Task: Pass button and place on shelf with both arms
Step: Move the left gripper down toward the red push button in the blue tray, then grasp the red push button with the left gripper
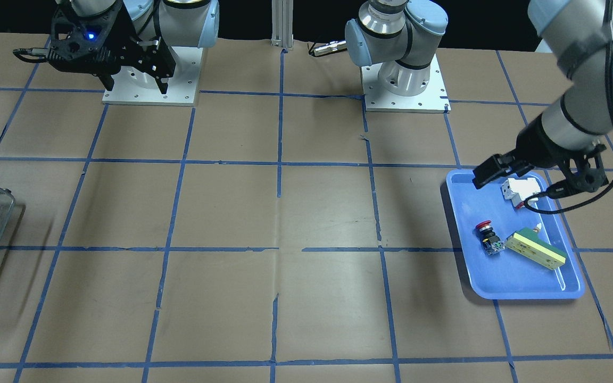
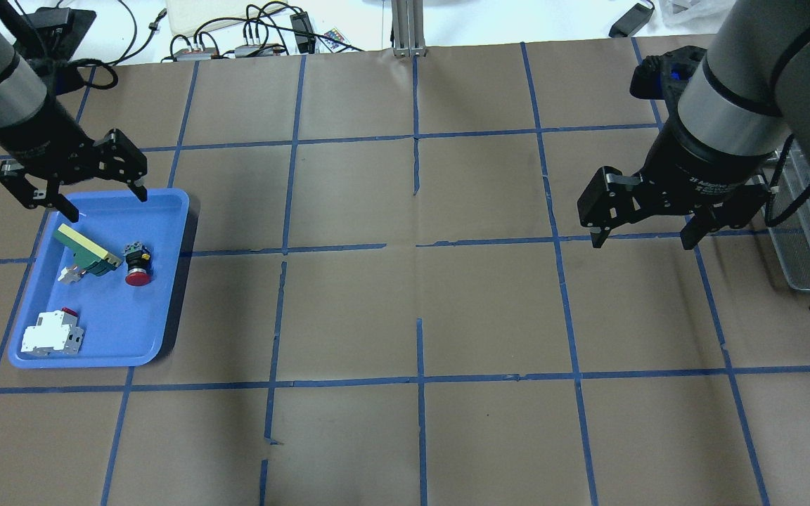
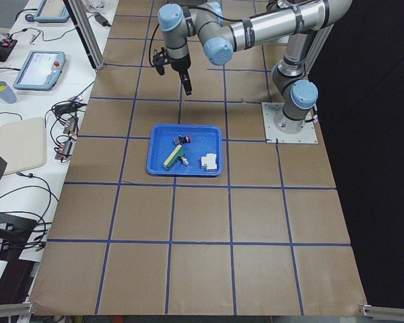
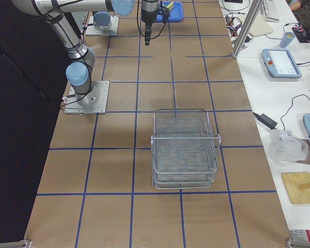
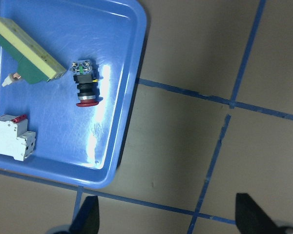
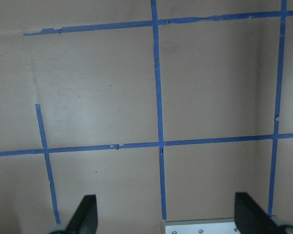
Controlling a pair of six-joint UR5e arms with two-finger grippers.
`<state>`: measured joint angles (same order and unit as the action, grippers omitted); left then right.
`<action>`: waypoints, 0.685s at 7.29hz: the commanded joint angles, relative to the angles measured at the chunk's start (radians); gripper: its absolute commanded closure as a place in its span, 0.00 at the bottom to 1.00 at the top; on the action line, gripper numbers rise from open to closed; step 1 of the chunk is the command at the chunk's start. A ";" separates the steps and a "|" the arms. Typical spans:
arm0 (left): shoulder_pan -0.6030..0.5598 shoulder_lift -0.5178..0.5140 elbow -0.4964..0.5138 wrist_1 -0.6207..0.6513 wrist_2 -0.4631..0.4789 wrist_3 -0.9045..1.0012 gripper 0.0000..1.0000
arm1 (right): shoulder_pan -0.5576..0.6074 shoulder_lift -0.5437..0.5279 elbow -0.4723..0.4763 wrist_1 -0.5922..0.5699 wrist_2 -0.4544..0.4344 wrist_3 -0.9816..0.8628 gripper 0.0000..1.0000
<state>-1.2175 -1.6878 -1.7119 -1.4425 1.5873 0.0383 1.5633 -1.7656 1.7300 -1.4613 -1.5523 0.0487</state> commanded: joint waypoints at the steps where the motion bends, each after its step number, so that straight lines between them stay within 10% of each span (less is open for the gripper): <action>1: 0.073 -0.058 -0.174 0.265 0.023 0.081 0.00 | 0.000 0.000 0.000 -0.002 0.000 -0.001 0.00; 5: 0.089 -0.225 -0.225 0.489 0.042 0.112 0.00 | 0.000 -0.002 0.000 -0.008 0.004 0.002 0.00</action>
<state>-1.1330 -1.8675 -1.9301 -1.0177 1.6174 0.1284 1.5632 -1.7659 1.7303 -1.4638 -1.5495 0.0499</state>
